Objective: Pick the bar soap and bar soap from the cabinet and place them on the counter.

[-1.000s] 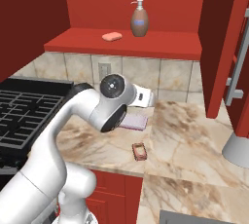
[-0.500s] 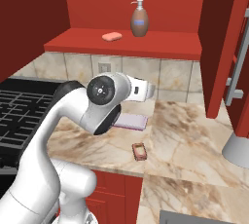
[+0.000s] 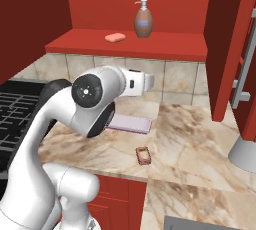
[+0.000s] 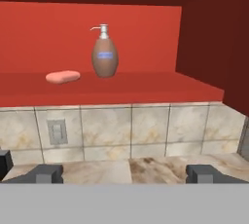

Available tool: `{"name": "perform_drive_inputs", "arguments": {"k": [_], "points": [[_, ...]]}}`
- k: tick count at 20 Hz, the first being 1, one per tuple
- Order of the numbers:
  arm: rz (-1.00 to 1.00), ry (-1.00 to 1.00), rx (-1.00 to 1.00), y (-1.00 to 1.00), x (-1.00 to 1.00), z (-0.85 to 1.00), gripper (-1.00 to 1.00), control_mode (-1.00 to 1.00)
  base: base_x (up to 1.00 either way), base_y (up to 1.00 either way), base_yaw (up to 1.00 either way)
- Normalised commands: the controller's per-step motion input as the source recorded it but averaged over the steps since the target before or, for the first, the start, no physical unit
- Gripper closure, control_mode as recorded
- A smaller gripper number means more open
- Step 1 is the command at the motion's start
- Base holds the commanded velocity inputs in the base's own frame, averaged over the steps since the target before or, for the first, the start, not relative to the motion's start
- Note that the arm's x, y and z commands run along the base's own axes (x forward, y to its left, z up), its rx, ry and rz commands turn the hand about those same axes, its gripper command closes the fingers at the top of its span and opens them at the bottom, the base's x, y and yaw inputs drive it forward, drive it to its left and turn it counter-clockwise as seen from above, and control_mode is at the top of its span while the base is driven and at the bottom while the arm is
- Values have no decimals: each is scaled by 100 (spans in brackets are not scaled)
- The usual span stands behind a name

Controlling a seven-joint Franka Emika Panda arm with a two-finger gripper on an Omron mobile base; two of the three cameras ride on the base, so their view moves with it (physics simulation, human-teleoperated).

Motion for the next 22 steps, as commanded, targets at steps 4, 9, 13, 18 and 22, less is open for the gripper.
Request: {"name": "perform_drive_inputs", "arguments": {"k": [4,9,13,18,22], "points": [[0,-1,-2,5,-26,45,-100,-100,0,0,0],[0,0,0,7,-8,25,-100,-100,0,0,0],[1,0,0,18,0,15,-100,-100,0,0,0],[0,-7,1,14,-2,13,-100,-100,0,0,0],[0,-10,0,21,-3,2,-100,-100,0,0,0]]}}
